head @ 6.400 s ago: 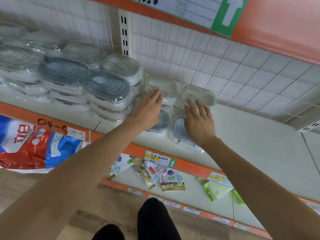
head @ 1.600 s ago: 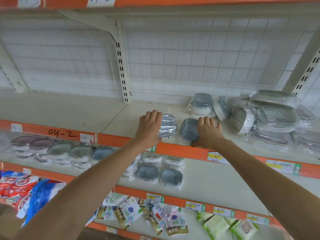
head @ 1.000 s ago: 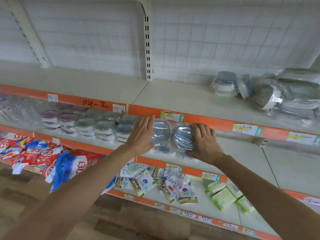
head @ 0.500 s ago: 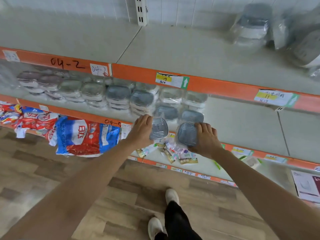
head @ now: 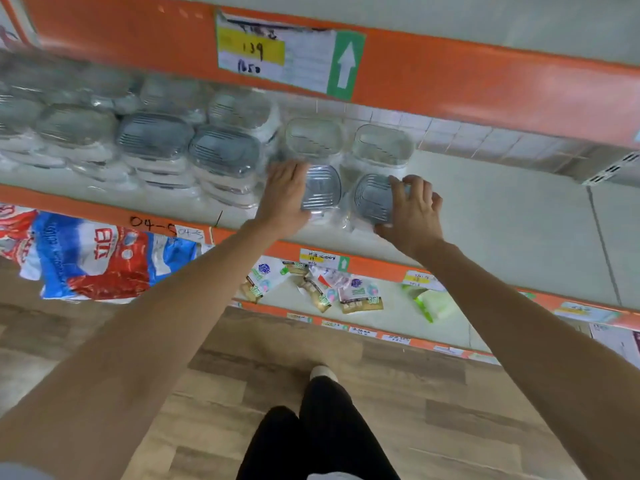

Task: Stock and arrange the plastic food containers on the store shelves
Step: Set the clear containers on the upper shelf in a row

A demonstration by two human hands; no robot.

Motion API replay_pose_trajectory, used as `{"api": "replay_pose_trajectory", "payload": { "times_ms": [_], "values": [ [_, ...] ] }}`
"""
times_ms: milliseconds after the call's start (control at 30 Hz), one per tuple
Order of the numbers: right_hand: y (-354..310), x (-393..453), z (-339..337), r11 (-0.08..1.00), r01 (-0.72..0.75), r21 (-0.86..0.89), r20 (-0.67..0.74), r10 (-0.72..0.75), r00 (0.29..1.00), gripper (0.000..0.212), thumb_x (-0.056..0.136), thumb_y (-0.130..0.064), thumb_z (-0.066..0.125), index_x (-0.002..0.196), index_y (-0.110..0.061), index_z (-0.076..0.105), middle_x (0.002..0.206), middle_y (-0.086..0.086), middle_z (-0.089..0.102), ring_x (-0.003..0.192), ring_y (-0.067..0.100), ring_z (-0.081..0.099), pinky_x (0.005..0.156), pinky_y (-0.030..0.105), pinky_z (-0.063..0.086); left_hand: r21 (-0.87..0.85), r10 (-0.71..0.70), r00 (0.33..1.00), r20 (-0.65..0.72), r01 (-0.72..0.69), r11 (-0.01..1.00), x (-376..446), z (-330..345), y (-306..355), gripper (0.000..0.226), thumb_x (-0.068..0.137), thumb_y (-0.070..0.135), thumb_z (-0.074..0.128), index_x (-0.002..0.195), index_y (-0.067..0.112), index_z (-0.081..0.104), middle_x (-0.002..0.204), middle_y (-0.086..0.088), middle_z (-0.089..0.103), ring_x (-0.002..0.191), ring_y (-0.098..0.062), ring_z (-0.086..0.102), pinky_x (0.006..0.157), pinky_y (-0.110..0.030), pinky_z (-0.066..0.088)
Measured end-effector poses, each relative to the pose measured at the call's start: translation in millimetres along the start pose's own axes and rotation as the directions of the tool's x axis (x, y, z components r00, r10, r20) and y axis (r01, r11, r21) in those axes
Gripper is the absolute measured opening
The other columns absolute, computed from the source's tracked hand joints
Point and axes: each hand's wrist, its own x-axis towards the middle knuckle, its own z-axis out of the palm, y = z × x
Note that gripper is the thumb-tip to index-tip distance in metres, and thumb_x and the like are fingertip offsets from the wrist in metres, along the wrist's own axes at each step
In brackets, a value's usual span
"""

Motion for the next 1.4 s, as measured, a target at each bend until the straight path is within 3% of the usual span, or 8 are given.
{"api": "replay_pose_trajectory", "payload": {
  "times_ms": [367, 567, 667, 833, 933, 1067, 1233, 1400],
  "values": [
    [8, 18, 20, 0.993, 0.109, 0.05, -0.013, -0.108, 0.994, 0.057, 0.085, -0.024, 0.065, 0.135, -0.009, 0.042, 0.144, 0.016, 0.034, 0.133, 0.031, 0.03, 0.106, 0.041, 0.021, -0.003, 0.005, 0.991, 0.132, -0.005, 1.0, 30, 21, -11, 0.065, 0.086, 0.002, 0.058, 0.145, 0.003, 0.03, 0.159, -0.01, 0.009, 0.147, -0.024, 0.003, 0.118, -0.039, 0.002],
    [-11, 11, 27, 0.989, 0.126, -0.079, -0.056, -0.131, 0.99, 0.045, 0.093, -0.008, 0.046, 0.138, -0.006, 0.04, 0.129, 0.017, 0.044, 0.114, 0.032, 0.041, 0.092, 0.038, 0.027, 0.267, 0.038, 0.999, 0.014, -0.04, 0.963, 8, 22, -5, 0.069, 0.077, 0.001, 0.063, 0.141, 0.007, 0.038, 0.136, -0.016, 0.036, 0.128, -0.031, 0.032, 0.103, -0.038, 0.028],
    [-17, 3, 30, 0.99, 0.118, -0.072, 0.015, -0.117, 0.993, 0.056, 0.088, -0.002, 0.042, 0.143, -0.003, 0.03, 0.143, 0.016, 0.035, 0.13, 0.029, 0.031, 0.104, 0.035, 0.022, 0.25, 0.099, 0.995, -0.005, -0.094, 0.964, -3, 23, -1, 0.063, 0.075, -0.003, 0.057, 0.136, 0.003, 0.042, 0.128, -0.017, 0.043, 0.119, -0.032, 0.039, 0.095, -0.037, 0.034],
    [-18, -10, 14, 0.987, 0.148, -0.07, 0.233, -0.128, 0.964, 0.068, 0.09, -0.004, 0.038, 0.149, -0.003, 0.004, 0.158, 0.013, -0.004, 0.146, 0.025, -0.005, 0.117, 0.035, 0.01, 0.156, 0.077, 0.989, 0.129, -0.096, 0.983, -21, 12, 6, 0.059, 0.085, 0.0, 0.052, 0.14, -0.004, 0.032, 0.15, -0.017, 0.025, 0.14, -0.028, 0.022, 0.112, -0.032, 0.025],
    [-23, -23, 0, 0.975, 0.208, -0.084, 0.212, -0.186, 0.959, 0.064, 0.089, -0.006, 0.043, 0.147, -0.002, 0.015, 0.156, 0.014, 0.007, 0.144, 0.027, 0.008, 0.113, 0.037, 0.019, 0.144, 0.068, 0.972, 0.224, -0.102, 0.984, -32, -4, 10, 0.051, 0.087, 0.003, 0.053, 0.135, -0.003, 0.038, 0.151, -0.016, 0.023, 0.141, -0.029, 0.023, 0.113, -0.035, 0.028],
    [-43, -49, -9, 0.969, 0.249, 0.003, 0.225, -0.243, 0.944, 0.051, 0.085, -0.003, 0.049, 0.134, -0.006, 0.037, 0.141, 0.012, 0.033, 0.127, 0.029, 0.032, 0.098, 0.038, 0.036, 0.17, 0.057, 0.956, 0.286, -0.109, 0.979, -57, -34, 16, 0.032, 0.088, 0.006, 0.05, 0.119, 0.002, 0.054, 0.116, -0.013, 0.051, 0.106, -0.03, 0.052, 0.084, -0.038, 0.043],
    [-69, -67, -23, 0.965, 0.261, 0.024, 0.215, -0.26, 0.941, 0.037, 0.086, -0.003, 0.049, 0.123, -0.006, 0.047, 0.124, 0.011, 0.045, 0.116, 0.027, 0.04, 0.091, 0.036, 0.04, 0.226, 0.0, 0.945, 0.326, -0.078, 0.971, -92, -74, 9, 0.018, 0.09, 0.01, 0.046, 0.103, 0.005, 0.057, 0.102, -0.01, 0.057, 0.095, -0.029, 0.056, 0.07, -0.035, 0.04],
    [-102, -75, -63, 0.951, 0.308, 0.022, 0.159, -0.308, 0.938, 0.036, 0.086, -0.005, 0.05, 0.122, -0.006, 0.048, 0.122, 0.011, 0.048, 0.116, 0.027, 0.042, 0.089, 0.037, 0.04, 0.282, 0.012, 0.957, 0.289, -0.097, 0.955, -116, -129, 7, 0.017, 0.087, 0.012, 0.047, 0.095, 0.005, 0.059, 0.096, -0.012, 0.062, 0.09, -0.032, 0.059, 0.069, -0.036, 0.044]
  ]
}}
